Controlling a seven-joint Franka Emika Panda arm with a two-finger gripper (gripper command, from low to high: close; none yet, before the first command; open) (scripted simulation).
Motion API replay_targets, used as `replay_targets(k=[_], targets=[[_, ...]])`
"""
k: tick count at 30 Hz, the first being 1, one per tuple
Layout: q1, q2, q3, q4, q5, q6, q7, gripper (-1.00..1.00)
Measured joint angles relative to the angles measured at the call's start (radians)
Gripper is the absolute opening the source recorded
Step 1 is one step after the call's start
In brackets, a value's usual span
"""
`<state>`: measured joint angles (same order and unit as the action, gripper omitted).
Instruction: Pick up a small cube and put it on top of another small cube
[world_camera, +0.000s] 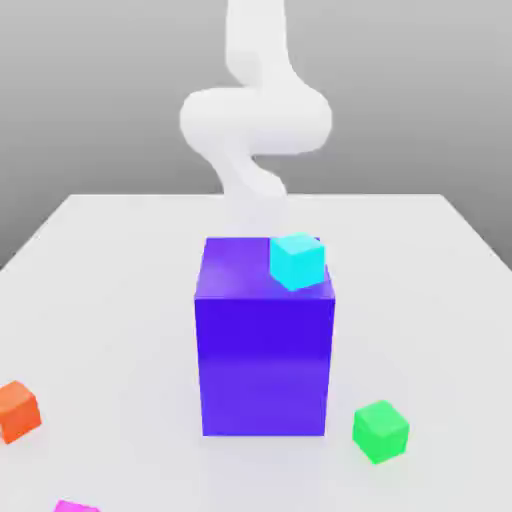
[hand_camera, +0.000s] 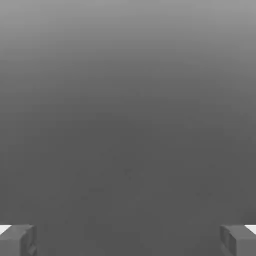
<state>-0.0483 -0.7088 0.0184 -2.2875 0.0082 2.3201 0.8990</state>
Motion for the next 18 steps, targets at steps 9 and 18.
replay_targets(k=[9, 18], targets=[[-0.161, 0.331, 0.067, 0.045, -0.001, 0.075, 0.384, 0.00], [-0.255, 0.659, 0.070, 0.089, -0.051, 0.148, 0.795, 0.00]])
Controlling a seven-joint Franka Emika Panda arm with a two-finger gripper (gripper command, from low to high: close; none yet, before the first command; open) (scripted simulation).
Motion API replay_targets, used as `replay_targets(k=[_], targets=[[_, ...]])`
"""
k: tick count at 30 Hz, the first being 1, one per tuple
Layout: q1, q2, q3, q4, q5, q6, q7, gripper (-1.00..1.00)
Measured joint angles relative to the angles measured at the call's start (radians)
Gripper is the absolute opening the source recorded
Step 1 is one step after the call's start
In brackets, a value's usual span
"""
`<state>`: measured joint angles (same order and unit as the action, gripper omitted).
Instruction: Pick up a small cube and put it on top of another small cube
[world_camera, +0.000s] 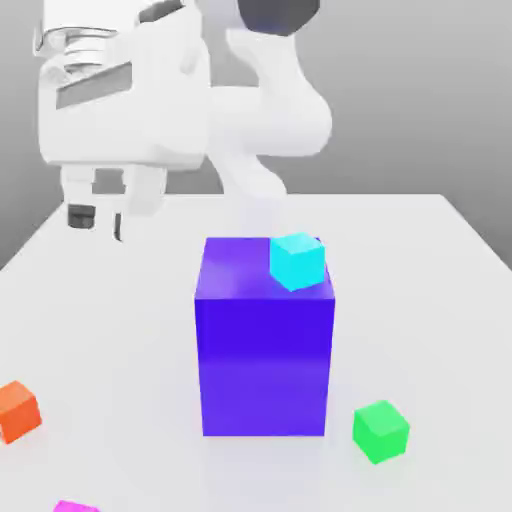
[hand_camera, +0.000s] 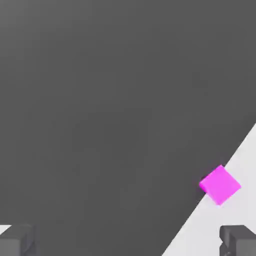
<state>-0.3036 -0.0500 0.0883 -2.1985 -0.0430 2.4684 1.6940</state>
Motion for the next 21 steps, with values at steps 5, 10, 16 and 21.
replay_targets(k=[5, 10, 16, 21], targets=[[-0.023, 0.181, -0.026, 0.025, -0.012, 0.041, 0.217, 0.00], [-0.018, 0.362, -0.076, 0.049, 0.015, 0.082, 0.407, 0.00], [-0.022, 0.578, -0.107, 0.086, 0.064, 0.175, 0.532, 0.00], [-0.023, 0.640, -0.106, 0.100, 0.066, 0.222, 0.534, -1.00]])
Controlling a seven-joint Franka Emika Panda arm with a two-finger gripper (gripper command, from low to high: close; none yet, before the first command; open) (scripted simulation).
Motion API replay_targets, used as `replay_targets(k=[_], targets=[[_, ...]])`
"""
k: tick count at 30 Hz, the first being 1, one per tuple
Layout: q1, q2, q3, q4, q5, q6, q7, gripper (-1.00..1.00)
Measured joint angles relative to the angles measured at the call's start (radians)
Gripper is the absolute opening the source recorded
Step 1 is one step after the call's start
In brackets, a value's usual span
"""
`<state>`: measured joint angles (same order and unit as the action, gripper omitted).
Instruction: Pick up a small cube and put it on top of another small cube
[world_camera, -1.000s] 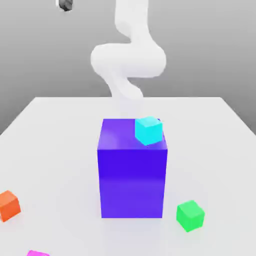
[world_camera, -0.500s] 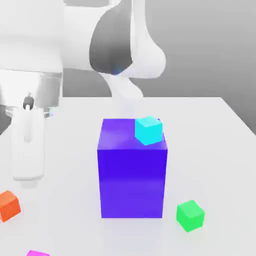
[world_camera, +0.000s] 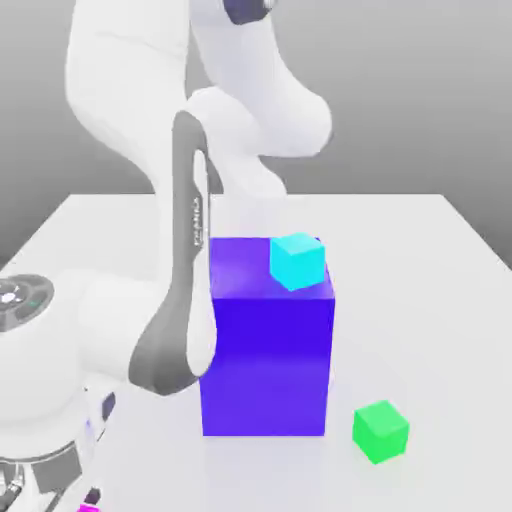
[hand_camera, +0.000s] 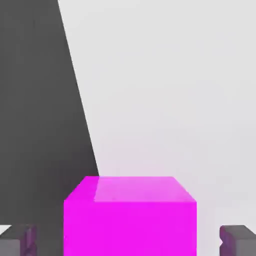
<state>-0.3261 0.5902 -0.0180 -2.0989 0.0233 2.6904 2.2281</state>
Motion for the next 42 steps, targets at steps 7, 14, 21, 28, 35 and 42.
replay_targets(k=[7, 14, 21, 28, 35, 42], targets=[[0.002, -0.086, -0.003, -0.020, -0.002, -0.066, 0.003, -1.00], [0.022, -0.192, 0.064, -0.094, -0.070, -0.099, -0.184, -1.00], [0.038, -0.259, 0.157, -0.173, -0.136, -0.093, -0.433, -1.00], [0.048, -0.324, 0.256, -0.251, -0.176, -0.086, -0.700, -1.00], [0.055, -0.391, 0.359, -0.330, -0.187, -0.078, -0.988, -1.00], [0.069, -0.461, 0.458, -0.411, -0.161, -0.068, -1.302, -1.00]])
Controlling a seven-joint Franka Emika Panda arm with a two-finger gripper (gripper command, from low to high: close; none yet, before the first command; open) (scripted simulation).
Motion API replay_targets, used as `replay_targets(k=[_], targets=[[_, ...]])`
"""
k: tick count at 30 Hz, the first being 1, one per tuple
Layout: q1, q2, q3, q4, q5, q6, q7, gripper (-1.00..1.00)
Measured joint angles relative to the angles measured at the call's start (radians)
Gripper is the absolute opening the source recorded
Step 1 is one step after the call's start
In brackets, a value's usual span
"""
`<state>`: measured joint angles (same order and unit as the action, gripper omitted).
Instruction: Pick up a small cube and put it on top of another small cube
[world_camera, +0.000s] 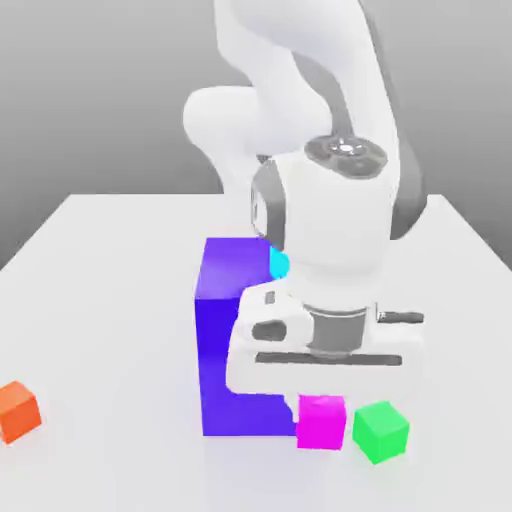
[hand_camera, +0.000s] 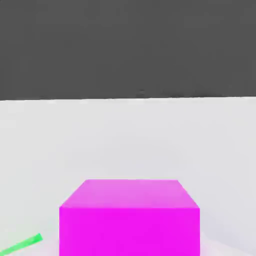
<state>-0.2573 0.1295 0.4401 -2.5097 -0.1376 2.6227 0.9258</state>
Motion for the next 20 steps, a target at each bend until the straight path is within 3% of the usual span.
replay_targets(k=[11, 16, 17, 20], targets=[[0.086, -0.118, 0.119, -0.126, 0.122, 0.022, -0.548, -1.00], [0.136, 0.041, 0.030, -0.123, -0.082, 0.154, -0.439, -1.00], [0.157, 0.074, -0.001, -0.120, -0.126, 0.180, -0.407, 1.00], [0.157, 0.074, -0.001, -0.120, -0.126, 0.180, -0.407, 1.00]])
